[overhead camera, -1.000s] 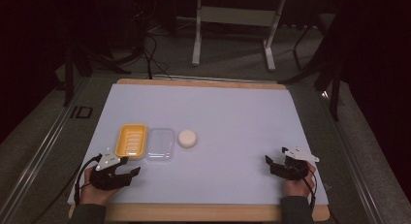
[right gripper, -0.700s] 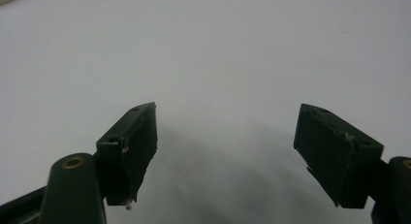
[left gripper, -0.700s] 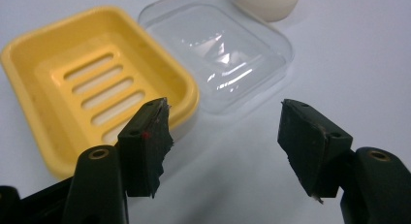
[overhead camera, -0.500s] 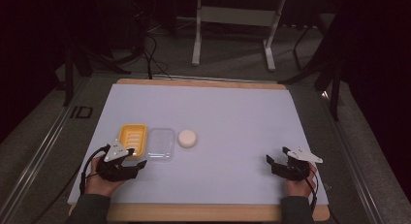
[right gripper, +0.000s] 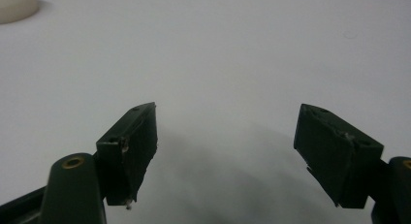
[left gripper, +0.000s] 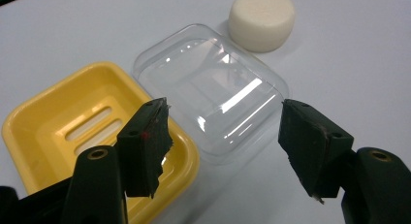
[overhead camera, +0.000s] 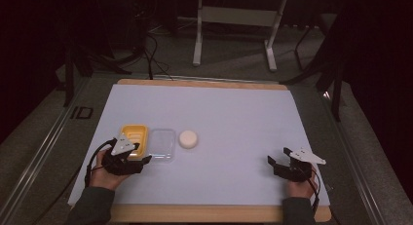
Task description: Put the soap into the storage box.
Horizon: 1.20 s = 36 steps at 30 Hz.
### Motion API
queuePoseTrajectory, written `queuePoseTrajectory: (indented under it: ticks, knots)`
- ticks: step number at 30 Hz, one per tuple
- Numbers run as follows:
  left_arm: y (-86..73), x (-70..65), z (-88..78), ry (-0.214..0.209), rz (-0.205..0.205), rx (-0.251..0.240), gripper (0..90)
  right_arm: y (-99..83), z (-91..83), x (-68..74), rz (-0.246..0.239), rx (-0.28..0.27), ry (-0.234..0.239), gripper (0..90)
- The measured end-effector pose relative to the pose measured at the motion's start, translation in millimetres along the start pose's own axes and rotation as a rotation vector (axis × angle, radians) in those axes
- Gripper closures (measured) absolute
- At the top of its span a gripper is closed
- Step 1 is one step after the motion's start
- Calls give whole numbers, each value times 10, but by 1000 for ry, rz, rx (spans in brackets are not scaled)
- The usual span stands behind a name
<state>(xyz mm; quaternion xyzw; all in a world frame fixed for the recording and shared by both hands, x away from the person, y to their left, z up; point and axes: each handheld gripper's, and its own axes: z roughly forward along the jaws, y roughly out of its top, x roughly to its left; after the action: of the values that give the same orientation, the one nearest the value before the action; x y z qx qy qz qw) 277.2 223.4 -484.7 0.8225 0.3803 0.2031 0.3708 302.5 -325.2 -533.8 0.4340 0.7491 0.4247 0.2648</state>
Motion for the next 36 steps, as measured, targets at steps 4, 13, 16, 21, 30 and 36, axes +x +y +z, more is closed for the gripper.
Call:
queuePoseTrajectory:
  ticks: [4,13,16,21,30,36]
  knots:
    - [77,9,27,-4,18,8,360,-3,-9,8,0,-8,-5,230]
    - [173,18,66,-15,41,13,361,-7,-20,8,2,-19,-8,231]
    - [222,16,90,-23,53,16,361,-7,-20,10,3,-18,-11,231]
    - [279,23,117,-27,72,26,361,-7,-20,11,2,-18,-12,231]
    - [355,51,146,-32,76,31,359,-9,-24,8,5,-25,-22,230]
    - [423,79,191,-50,78,38,352,-9,-25,8,5,-25,-22,230]
